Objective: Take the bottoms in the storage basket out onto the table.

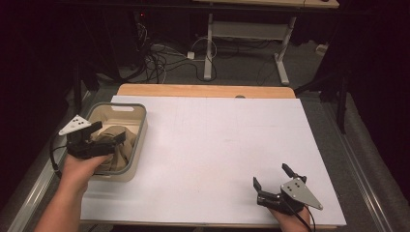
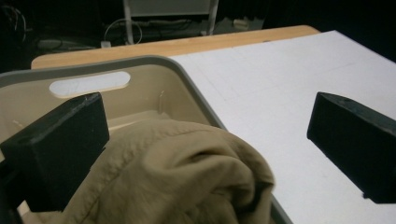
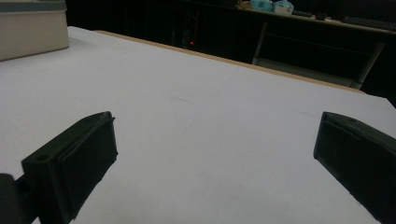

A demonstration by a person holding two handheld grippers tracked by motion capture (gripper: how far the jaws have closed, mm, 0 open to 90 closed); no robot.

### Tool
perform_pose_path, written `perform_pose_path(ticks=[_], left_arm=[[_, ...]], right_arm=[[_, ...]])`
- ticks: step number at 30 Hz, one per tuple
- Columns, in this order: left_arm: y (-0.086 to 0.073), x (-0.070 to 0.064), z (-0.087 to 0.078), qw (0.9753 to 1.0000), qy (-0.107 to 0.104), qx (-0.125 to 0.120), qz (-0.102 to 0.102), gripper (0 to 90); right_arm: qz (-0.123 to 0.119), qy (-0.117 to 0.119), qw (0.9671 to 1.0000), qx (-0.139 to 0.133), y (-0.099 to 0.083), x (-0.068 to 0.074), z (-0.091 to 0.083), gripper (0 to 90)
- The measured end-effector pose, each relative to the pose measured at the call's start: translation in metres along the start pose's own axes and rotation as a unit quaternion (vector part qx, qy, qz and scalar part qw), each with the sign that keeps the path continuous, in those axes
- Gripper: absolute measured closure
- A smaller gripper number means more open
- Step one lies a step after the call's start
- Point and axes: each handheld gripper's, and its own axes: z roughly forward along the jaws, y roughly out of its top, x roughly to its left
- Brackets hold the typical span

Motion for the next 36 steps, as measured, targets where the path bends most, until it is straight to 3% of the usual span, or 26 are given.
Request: perform_pose_path(ticks=[3, 11, 21, 25, 27, 29, 36], left_arm=[[0.006, 0.0, 0.008, 0.9999, 0.001, 0.013, -0.007, 0.0], [0.025, 0.002, 0.026, 0.9992, 0.008, 0.039, -0.004, 0.0], [0.034, 0.014, 0.047, 0.9951, 0.025, 0.094, -0.017, 0.0], [0.036, 0.022, 0.056, 0.9898, 0.023, 0.138, -0.027, 0.0], [0.035, 0.026, 0.06, 0.9841, 0.013, 0.171, -0.045, 0.0], [0.033, 0.031, 0.063, 0.98, 0.012, 0.191, -0.054, 0.0], [0.03, 0.045, 0.066, 0.9669, -0.001, 0.24, -0.085, 0.0]], right_arm=[[0.004, -0.001, 1.0, -0.002, 0.0, -0.001, -0.001, 0.5], [0.007, -0.003, 1.0, -0.004, 0.001, -0.001, -0.001, 0.5], [0.011, -0.005, 0.9999, -0.003, 0.001, -0.002, -0.002, 0.5], [0.01, -0.006, 0.9999, -0.004, 0.0, -0.003, -0.003, 0.5], [0.01, -0.006, 0.9999, -0.003, 0.0, -0.003, -0.003, 0.4], [0.011, -0.007, 0.9999, -0.003, 0.0, -0.003, -0.003, 0.5], [0.012, -0.007, 0.9999, -0.003, 0.0, -0.003, -0.003, 0.5]])
